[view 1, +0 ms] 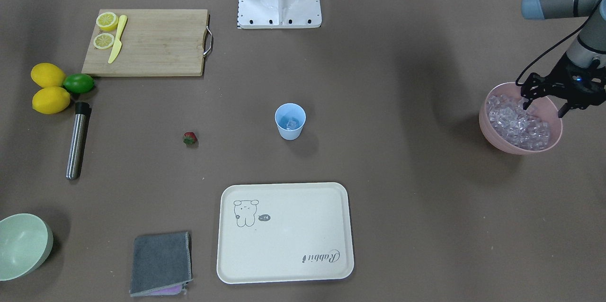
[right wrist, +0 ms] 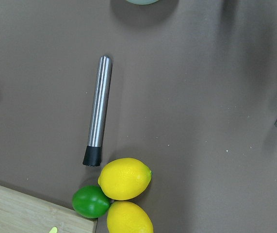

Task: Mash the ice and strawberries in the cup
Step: 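Grasp a third ice cube from the pink bowl with the left gripper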

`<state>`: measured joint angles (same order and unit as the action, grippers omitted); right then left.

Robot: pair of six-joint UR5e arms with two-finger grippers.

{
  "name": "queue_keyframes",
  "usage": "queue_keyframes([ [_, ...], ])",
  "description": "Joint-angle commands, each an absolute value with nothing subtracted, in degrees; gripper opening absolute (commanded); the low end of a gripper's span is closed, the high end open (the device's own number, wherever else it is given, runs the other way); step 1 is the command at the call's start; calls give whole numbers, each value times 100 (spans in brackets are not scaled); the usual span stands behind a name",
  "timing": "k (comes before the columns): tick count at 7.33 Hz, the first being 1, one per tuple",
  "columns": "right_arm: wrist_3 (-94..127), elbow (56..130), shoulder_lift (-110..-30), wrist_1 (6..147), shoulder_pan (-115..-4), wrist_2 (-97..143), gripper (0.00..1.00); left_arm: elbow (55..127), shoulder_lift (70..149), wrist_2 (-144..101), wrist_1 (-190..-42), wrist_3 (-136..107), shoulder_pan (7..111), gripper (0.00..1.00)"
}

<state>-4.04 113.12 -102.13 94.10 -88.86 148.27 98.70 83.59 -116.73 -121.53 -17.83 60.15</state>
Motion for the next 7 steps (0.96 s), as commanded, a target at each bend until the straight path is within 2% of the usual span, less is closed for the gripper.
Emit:
queue_keyframes([
  [1, -404, 11312, -10213, 9422, -8886, 14827, 100, 9853, 8358, -11663, -12164, -1775, 5802, 84],
  [3, -404, 11312, -10213, 9431, -8886, 14827, 100, 9835, 8350, -11663, -12164, -1758, 5774, 77],
  [4, -404, 11312, -10213, 9431, -8886, 14836, 100, 9826, 8350, -11663, -12164, -1758, 5766, 70],
  [5, -404, 11312, -10213, 9431, -8886, 14845, 100, 9817, 8350, -11663, -12164, -1767, 5766, 54],
  [6, -404, 11312, -10204, 9431, -8886, 14845, 100, 9817, 8358, -11663, -12164, -1775, 5766, 1],
  [7, -404, 11320, -10213, 9431, -8894, 14845, 100, 9843, 8367, -11672, -12147, -1749, 5766, 0],
])
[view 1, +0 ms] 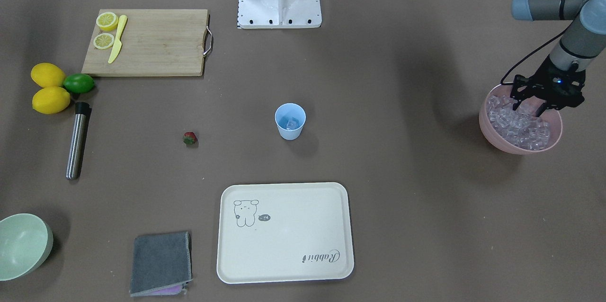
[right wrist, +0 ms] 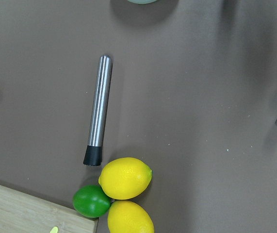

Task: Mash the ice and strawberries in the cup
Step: 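Grasp a third ice cube from the pink bowl with the left gripper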

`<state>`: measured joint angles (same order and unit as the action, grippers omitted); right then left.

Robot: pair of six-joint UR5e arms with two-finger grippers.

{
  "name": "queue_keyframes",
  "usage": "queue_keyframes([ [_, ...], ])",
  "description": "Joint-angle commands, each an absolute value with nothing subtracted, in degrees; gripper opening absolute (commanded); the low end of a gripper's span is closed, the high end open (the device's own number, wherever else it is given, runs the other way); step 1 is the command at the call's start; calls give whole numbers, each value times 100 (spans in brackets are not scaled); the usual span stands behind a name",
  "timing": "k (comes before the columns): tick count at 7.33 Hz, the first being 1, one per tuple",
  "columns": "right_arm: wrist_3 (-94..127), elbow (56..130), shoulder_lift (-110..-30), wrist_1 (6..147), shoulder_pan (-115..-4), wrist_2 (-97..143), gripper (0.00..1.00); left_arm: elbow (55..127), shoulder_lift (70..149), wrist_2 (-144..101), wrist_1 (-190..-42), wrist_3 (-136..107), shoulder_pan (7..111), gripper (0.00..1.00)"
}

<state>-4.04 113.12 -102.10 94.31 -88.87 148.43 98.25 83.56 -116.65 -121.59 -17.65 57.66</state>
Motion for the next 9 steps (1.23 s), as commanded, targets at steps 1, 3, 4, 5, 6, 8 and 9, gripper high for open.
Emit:
queue_keyframes([
  [1, -404, 11329, -10213, 9431, -8895, 14845, 100, 9879, 8367, -11715, -12112, -1723, 5783, 0],
  [3, -404, 11338, -10213, 9431, -8895, 14845, 100, 10324, 8393, -12100, -11710, -1601, 5923, 0],
  [4, -404, 11338, -10222, 9431, -8895, 14845, 100, 10666, 8472, -12346, -11307, -1478, 6115, 0],
  [5, -404, 11338, -10213, 9431, -8895, 14845, 100, 11009, 8873, -12427, -10789, -1607, 6108, 0],
  [6, -404, 11347, -10213, 9422, -8895, 14845, 100, 11004, 9486, -12637, -10602, -2322, 5978, 0],
  [8, -308, 11347, -10038, 9422, -8825, 14871, 100, 10908, 10576, -12962, -10251, -3273, 5399, 0],
  [9, 32, 11347, -9828, 9413, -8711, 14880, 100, 10829, 11191, -12903, -9952, -3800, 5057, 0],
])
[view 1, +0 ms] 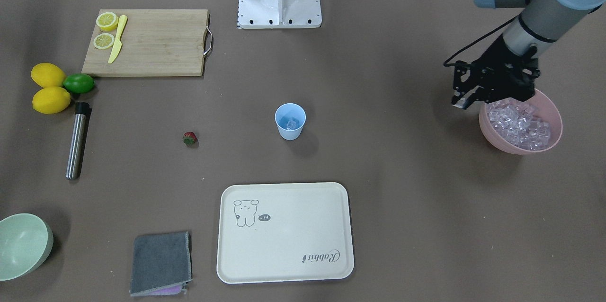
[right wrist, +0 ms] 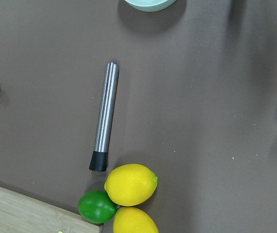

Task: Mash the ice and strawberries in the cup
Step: 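Carry the ice cube over the cup with the left gripper while the right arm advances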

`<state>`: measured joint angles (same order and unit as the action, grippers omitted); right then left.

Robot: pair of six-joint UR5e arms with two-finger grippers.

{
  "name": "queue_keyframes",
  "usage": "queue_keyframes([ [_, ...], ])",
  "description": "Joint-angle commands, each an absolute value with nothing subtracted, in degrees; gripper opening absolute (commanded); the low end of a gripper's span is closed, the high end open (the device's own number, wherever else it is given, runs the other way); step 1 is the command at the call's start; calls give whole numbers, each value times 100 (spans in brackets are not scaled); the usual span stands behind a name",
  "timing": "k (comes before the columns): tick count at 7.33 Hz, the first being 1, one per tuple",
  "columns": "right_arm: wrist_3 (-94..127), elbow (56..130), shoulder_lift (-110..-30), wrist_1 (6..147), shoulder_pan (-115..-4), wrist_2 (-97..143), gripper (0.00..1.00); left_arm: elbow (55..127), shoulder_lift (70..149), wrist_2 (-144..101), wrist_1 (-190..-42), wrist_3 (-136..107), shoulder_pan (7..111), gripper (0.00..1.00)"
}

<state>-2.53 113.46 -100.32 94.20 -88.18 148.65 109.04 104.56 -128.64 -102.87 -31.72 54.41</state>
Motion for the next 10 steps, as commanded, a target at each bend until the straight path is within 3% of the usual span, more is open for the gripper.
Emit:
queue_keyframes([
  [1, 479, 11355, -9565, 9404, -8519, 14871, 100, 10645, 11563, -12789, -9949, -4223, 4645, 0],
  [5, 1624, 11312, -8808, 9387, -7561, 14783, 100, 9696, 12952, -11825, -10028, -5358, 3650, 0],
  [10, 2329, 11277, -8078, 9378, -6014, 13994, 100, 8834, 13395, -11410, -10722, -5564, 3437, 0],
])
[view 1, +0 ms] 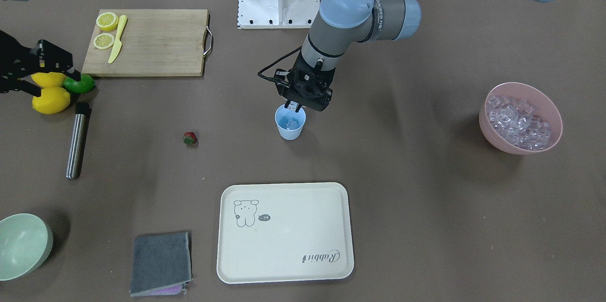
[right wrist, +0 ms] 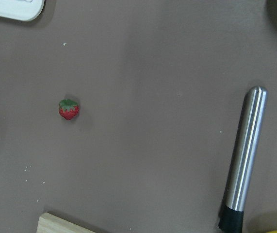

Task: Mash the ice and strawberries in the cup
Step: 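Carry the ice cube over the cup with the left gripper while the right arm advances, then drop the ice cube in the cup while the right gripper moves toward the strawberry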

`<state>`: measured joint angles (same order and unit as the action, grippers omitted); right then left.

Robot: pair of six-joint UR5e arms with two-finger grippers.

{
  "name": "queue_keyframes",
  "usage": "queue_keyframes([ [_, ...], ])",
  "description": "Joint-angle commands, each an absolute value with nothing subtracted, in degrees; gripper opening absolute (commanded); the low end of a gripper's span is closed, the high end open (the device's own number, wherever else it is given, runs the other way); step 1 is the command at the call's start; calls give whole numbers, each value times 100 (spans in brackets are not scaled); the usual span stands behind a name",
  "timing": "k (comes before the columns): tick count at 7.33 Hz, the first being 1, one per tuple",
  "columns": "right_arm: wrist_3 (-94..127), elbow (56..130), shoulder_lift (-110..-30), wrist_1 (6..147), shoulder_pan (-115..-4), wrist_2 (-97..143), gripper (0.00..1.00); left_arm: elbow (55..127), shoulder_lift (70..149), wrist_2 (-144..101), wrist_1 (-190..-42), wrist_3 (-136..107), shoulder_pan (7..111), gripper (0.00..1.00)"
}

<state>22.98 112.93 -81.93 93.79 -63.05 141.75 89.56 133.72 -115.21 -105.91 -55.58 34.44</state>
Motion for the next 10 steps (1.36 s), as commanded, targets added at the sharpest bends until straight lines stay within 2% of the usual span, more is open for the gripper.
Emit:
queue_keyframes([
  [1, 2521, 11198, -7921, 9378, -5733, 13757, 100, 8798, 13421, -11330, -10740, -5546, 3437, 99],
  [4, 3585, 10743, -7253, 9256, -4827, 12896, 100, 8946, 13246, -11373, -10820, -5337, 3830, 98],
  [7, 4918, 9558, -6954, 7422, -4361, 12491, 99, 9500, 12220, -11820, -10775, -4529, 4331, 98],
  [10, 5044, 9212, -6672, 7383, -4228, 12218, 95, 9981, 11412, -13032, -9743, -3625, 5587, 98],
])
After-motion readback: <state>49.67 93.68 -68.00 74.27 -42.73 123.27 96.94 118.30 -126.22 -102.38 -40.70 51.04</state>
